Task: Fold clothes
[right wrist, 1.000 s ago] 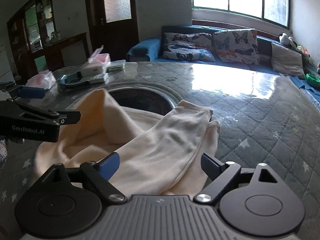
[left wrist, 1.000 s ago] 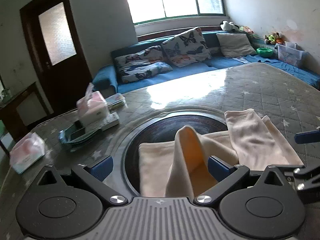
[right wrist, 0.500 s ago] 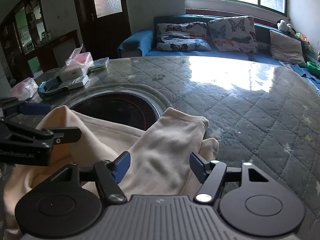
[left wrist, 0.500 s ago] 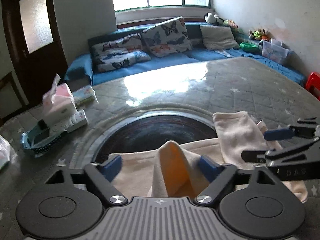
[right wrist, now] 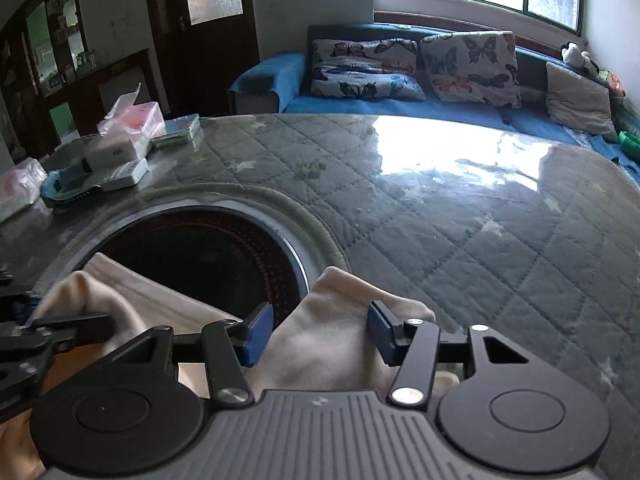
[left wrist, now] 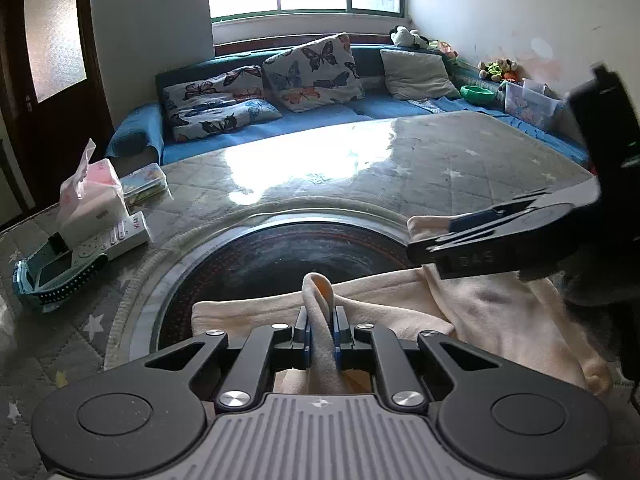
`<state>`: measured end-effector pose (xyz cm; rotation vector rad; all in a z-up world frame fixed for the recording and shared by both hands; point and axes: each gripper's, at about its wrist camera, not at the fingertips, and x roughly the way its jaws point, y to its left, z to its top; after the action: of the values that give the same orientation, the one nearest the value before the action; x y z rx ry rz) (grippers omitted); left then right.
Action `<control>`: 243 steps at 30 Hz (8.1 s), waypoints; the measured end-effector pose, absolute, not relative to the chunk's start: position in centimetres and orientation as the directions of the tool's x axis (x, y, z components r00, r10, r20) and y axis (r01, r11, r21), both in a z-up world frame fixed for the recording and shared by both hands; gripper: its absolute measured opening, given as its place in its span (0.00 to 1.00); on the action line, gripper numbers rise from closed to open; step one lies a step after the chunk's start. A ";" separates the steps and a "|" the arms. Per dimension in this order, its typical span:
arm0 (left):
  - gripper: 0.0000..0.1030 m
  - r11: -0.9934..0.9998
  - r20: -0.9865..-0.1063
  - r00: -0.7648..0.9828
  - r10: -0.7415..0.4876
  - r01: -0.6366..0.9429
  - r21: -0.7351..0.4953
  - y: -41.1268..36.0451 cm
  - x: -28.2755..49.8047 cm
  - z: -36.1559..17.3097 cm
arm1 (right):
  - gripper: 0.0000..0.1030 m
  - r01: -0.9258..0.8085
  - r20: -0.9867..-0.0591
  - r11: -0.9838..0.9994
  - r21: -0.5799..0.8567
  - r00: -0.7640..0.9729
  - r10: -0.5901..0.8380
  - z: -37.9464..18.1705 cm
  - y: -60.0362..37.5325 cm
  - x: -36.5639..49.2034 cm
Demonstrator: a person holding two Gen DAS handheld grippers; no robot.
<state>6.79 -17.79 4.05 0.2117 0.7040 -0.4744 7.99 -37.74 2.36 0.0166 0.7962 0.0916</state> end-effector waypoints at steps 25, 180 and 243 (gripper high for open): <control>0.09 0.969 -0.587 0.790 -0.178 0.243 0.034 -9.4 5.4 7.3 | 0.01 -0.024 -0.653 0.993 0.113 0.752 0.093 5.0 -39.8 4.1; 0.04 0.653 -0.632 0.612 -0.476 0.727 0.212 -8.9 -18.5 5.0 | 0.99 -0.474 -0.700 0.878 -0.074 0.651 0.292 5.1 -29.4 -14.9; 0.99 0.967 -0.595 0.764 0.250 -0.173 0.185 10.5 -0.6 1.3 | 1.00 -0.571 -0.768 0.821 -0.009 0.530 0.359 2.6 -26.3 -15.3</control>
<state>-0.57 10.50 1.33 0.1218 0.6629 0.2305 -15.31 -26.30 2.56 -0.2740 0.8456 0.5634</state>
